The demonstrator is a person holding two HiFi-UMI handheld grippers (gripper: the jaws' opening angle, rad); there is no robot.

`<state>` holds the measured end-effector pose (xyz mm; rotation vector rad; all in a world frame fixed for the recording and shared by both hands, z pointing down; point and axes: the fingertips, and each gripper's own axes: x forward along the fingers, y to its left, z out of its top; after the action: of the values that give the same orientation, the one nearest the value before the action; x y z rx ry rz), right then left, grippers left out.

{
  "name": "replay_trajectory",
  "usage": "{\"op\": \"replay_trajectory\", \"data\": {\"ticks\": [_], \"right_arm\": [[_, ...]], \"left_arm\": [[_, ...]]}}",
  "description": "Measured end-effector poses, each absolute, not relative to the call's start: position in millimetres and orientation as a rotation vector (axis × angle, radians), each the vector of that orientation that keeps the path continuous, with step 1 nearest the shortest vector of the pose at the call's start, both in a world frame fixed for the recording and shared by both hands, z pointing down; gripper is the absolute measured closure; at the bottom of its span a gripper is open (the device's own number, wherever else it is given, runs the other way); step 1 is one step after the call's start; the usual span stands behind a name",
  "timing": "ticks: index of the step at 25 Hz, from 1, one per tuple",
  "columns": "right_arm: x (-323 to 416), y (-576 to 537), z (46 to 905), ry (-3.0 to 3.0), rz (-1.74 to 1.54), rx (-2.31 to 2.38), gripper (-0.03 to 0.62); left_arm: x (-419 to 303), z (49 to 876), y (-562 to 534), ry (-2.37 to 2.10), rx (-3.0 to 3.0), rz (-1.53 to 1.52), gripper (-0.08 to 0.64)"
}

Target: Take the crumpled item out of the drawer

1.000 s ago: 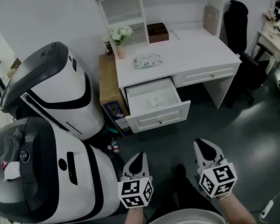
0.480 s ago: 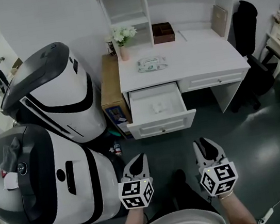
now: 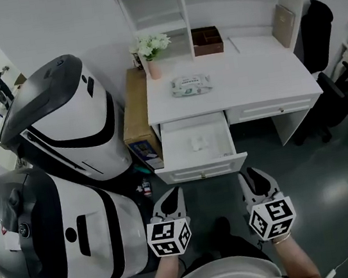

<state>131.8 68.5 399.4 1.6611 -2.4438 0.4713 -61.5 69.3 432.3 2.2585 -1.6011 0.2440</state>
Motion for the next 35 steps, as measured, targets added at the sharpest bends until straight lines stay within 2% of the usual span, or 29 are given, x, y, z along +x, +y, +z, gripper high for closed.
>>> {"op": "replay_trajectory", "data": {"ticks": [18, 35], "right_arm": [[155, -28, 403, -2.540, 0.455, 1.467, 0.495], [144, -94, 417, -2.537, 0.445, 1.343, 0.495]], "left_arm": [[-34, 424, -12, -1.712, 2.193, 0.260, 0.569], [-50, 433, -85, -1.714, 2.162, 0.293, 0.569]]}}
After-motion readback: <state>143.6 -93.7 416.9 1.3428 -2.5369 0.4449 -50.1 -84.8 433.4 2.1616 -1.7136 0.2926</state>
